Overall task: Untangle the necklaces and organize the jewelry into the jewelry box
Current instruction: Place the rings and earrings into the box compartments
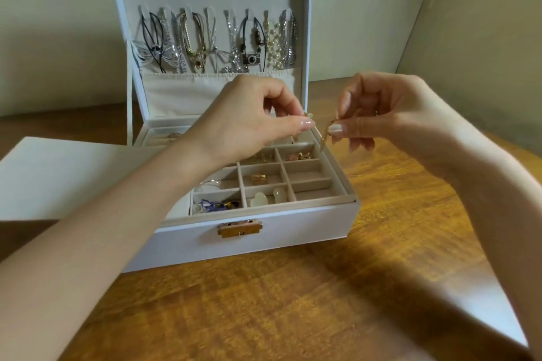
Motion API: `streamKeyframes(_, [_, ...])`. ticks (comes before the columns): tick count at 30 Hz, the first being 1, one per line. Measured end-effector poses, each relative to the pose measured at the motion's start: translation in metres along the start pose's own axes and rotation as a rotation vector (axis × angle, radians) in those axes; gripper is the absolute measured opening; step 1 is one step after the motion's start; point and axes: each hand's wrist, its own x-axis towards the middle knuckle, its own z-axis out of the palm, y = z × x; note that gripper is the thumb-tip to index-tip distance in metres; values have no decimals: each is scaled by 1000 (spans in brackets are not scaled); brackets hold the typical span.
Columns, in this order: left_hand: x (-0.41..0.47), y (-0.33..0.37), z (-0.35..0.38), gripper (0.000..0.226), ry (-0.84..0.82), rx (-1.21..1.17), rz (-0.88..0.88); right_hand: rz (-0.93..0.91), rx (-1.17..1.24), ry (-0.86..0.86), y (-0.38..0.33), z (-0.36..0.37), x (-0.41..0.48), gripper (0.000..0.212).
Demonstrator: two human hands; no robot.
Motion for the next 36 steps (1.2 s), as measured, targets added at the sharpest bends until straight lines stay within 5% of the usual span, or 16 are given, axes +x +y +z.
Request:
streamKeyframes(28, [-2,3,8,11,-31,114,-44,39,-181,-30,6,8,3,20])
streamKeyframes(36, [-2,-5,11,9,-120,338,-110,34,-306,-88,5,10,2,20])
